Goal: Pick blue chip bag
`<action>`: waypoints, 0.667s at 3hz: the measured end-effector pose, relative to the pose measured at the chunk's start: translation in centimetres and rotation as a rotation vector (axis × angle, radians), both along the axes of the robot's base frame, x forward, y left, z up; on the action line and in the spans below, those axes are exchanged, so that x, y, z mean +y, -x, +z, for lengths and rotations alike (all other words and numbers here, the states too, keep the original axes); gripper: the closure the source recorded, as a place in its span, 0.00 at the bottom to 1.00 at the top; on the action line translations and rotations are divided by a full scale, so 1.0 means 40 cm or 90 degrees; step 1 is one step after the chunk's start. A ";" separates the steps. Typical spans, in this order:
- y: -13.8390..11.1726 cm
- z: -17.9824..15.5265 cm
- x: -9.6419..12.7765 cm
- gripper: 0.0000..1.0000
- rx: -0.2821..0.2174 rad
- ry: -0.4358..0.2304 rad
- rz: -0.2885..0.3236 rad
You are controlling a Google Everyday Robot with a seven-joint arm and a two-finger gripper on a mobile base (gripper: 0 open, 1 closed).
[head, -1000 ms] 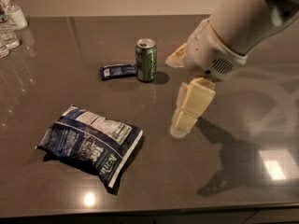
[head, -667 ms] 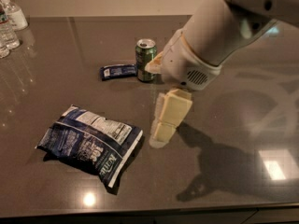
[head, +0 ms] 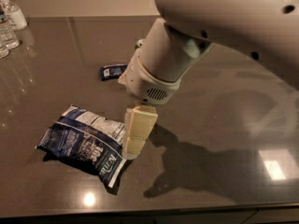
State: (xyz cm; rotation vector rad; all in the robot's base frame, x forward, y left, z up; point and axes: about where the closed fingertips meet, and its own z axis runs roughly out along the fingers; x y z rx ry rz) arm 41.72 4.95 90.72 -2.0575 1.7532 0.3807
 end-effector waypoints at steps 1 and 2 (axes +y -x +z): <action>-0.016 -0.056 0.040 0.00 0.023 0.021 0.005; -0.013 -0.115 0.099 0.00 0.066 0.057 0.020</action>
Offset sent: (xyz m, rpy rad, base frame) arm -0.0114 0.0646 -0.0625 -0.1250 0.2547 0.0845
